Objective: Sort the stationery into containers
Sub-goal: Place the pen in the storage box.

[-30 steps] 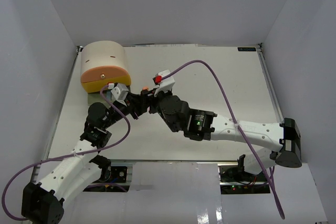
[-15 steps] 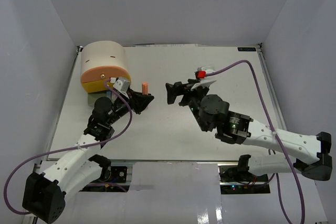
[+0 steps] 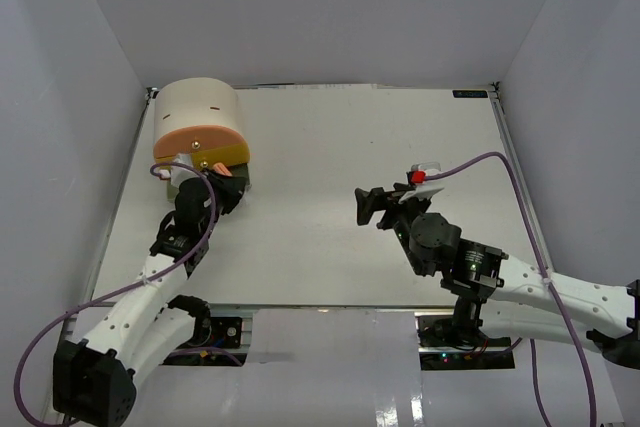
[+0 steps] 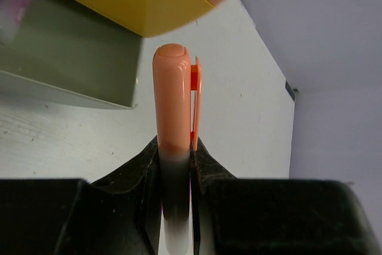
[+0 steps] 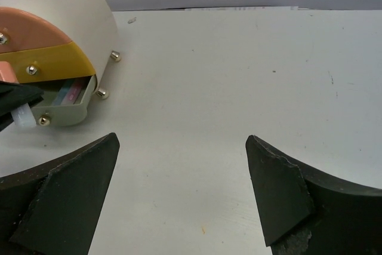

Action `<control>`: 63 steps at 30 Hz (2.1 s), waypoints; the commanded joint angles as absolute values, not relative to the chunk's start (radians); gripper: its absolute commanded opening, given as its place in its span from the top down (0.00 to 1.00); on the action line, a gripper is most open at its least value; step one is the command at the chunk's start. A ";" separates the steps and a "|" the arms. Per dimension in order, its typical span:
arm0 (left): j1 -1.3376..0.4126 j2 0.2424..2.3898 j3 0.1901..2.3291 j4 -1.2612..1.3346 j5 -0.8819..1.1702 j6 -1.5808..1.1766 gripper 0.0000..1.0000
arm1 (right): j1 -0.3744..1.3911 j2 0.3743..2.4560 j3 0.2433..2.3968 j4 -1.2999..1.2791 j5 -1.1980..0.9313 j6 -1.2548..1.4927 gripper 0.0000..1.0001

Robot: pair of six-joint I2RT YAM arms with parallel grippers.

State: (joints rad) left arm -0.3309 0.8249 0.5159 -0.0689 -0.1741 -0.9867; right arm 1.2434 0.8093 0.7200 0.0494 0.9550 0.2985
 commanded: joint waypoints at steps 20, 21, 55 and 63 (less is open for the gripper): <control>-0.057 1.051 0.644 -0.124 -0.209 -1.353 0.64 | 1.235 0.511 0.548 0.002 0.982 0.390 0.07; -0.057 1.057 0.647 -0.127 -0.212 -1.356 0.59 | 1.235 0.511 0.548 0.002 0.982 0.388 0.07; -0.049 0.743 0.589 -0.316 0.037 -0.575 0.19 | 1.235 0.410 0.549 -0.114 1.023 0.301 0.07; -0.049 0.750 0.463 -0.261 -0.052 -0.565 0.11 | 1.233 0.391 0.517 -0.120 1.011 0.302 0.07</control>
